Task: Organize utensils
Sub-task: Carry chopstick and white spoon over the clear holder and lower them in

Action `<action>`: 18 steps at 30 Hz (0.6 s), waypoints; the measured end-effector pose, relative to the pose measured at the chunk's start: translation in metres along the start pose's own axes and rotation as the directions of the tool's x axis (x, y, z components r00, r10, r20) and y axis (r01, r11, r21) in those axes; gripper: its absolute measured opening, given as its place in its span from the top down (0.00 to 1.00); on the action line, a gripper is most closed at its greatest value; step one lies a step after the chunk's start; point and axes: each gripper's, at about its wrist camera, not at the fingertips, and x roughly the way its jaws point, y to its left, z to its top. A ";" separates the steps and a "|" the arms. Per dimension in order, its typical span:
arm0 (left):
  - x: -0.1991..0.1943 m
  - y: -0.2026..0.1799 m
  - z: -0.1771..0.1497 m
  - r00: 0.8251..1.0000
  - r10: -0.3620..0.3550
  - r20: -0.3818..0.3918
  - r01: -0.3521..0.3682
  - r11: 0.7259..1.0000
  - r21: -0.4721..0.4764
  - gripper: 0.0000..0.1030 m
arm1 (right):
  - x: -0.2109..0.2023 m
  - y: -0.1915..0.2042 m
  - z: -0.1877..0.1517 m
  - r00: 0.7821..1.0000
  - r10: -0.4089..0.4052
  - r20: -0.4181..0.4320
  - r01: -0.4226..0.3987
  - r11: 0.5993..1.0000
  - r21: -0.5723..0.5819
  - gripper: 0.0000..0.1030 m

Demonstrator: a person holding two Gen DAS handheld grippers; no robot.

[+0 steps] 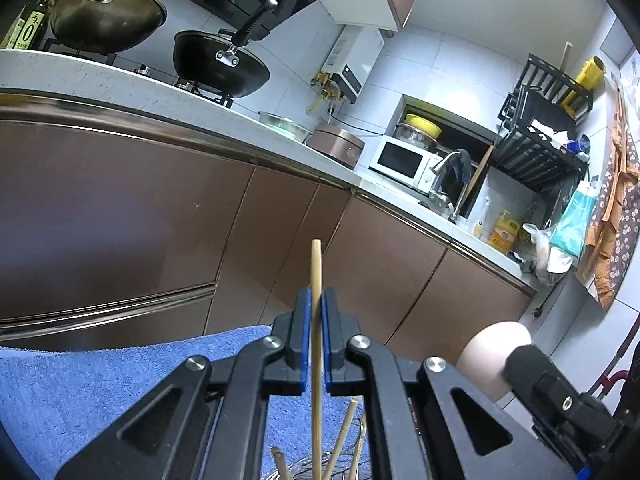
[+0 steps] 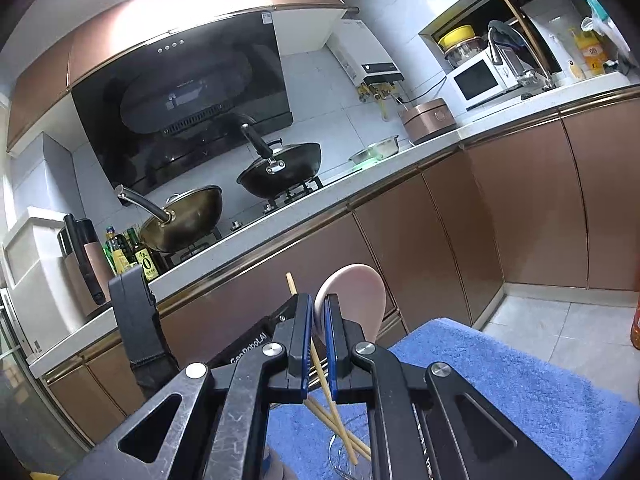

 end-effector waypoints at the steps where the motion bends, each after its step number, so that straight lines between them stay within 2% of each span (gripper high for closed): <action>1: 0.000 0.000 0.000 1.000 0.000 0.000 0.000 1.000 -0.001 0.96 | 0.002 -0.001 0.000 1.000 0.002 0.002 -0.002 1.000 0.002 0.94; 10: 0.007 0.004 -0.002 1.000 0.009 -0.007 -0.009 1.000 -0.012 0.96 | 0.009 -0.004 -0.003 1.000 0.018 -0.005 -0.018 1.000 0.019 0.94; 18: 0.012 0.007 -0.006 1.000 0.012 -0.013 -0.012 1.000 -0.016 0.96 | 0.012 -0.011 -0.015 0.999 0.002 -0.036 -0.001 0.999 0.037 0.94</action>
